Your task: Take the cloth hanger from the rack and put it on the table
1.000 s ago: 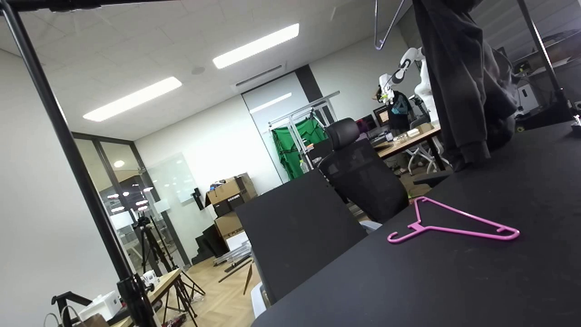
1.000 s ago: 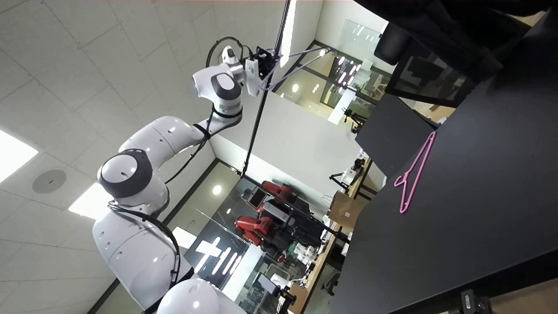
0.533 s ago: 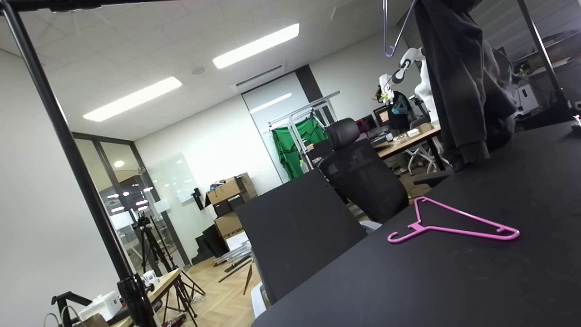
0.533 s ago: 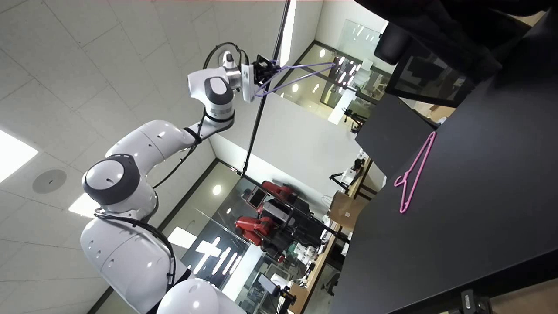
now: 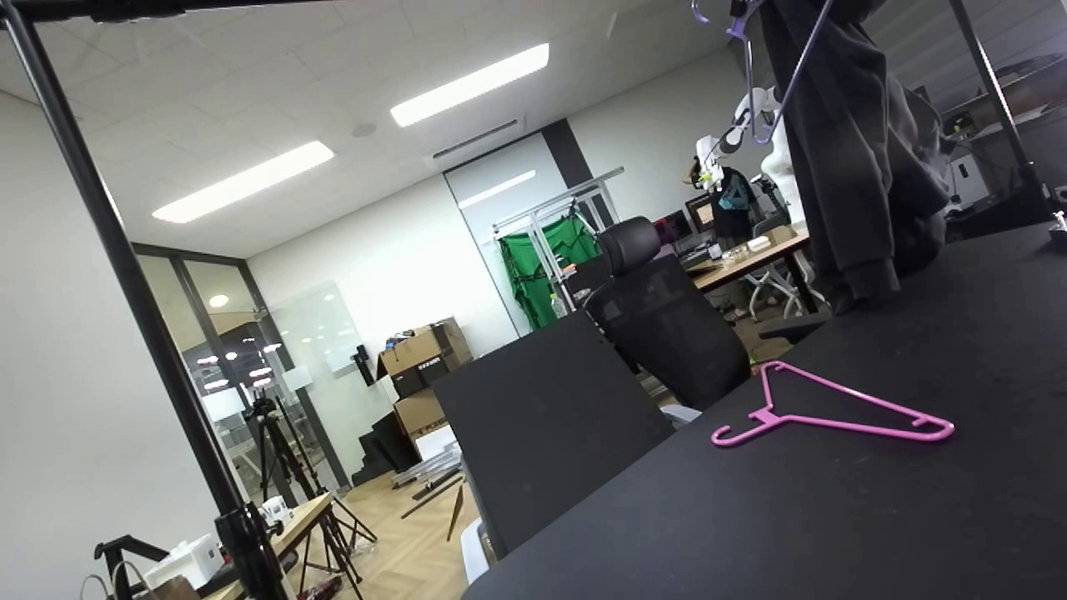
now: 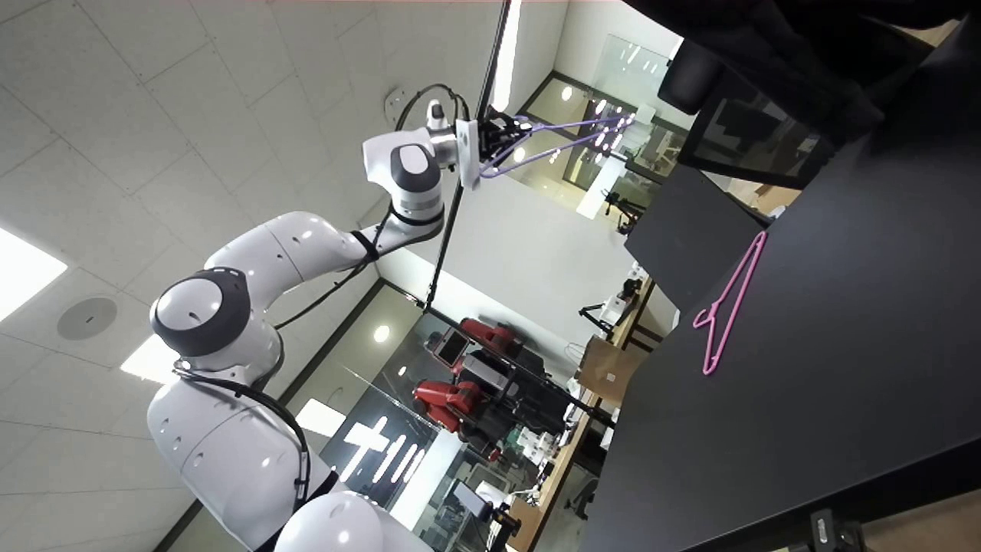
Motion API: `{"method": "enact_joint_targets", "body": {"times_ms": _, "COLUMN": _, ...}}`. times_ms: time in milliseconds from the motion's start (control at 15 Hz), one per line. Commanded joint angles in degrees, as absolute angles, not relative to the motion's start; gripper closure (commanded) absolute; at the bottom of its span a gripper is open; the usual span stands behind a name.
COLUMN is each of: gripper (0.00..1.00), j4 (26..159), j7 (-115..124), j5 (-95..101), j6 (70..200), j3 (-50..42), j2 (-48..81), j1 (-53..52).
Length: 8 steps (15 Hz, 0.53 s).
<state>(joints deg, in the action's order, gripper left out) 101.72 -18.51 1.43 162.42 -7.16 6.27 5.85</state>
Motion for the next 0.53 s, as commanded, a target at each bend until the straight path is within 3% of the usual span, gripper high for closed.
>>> {"method": "enact_joint_targets", "body": {"times_ms": 0, "gripper": 0.98, "j4": 105.6, "j7": -16.3, "j5": 6.5, "j6": 167.6, "j3": -7.2, "j2": 8.1, "j1": 6.1}}
{"method": "enact_joint_targets", "body": {"times_ms": 333, "gripper": 0.98, "j4": 108.7, "j7": -14.9, "j5": 14.3, "j6": 170.3, "j3": -10.4, "j2": 11.7, "j1": 3.3}}
{"method": "enact_joint_targets", "body": {"times_ms": 400, "gripper": 0.98, "j4": 107.8, "j7": -17.0, "j5": 11.6, "j6": 170.4, "j3": -7.4, "j2": 11.6, "j1": 5.7}}
{"method": "enact_joint_targets", "body": {"times_ms": 467, "gripper": 0.92, "j4": 108.0, "j7": -16.8, "j5": 12.0, "j6": 170.4, "j3": -7.5, "j2": 12.2, "j1": 5.6}}
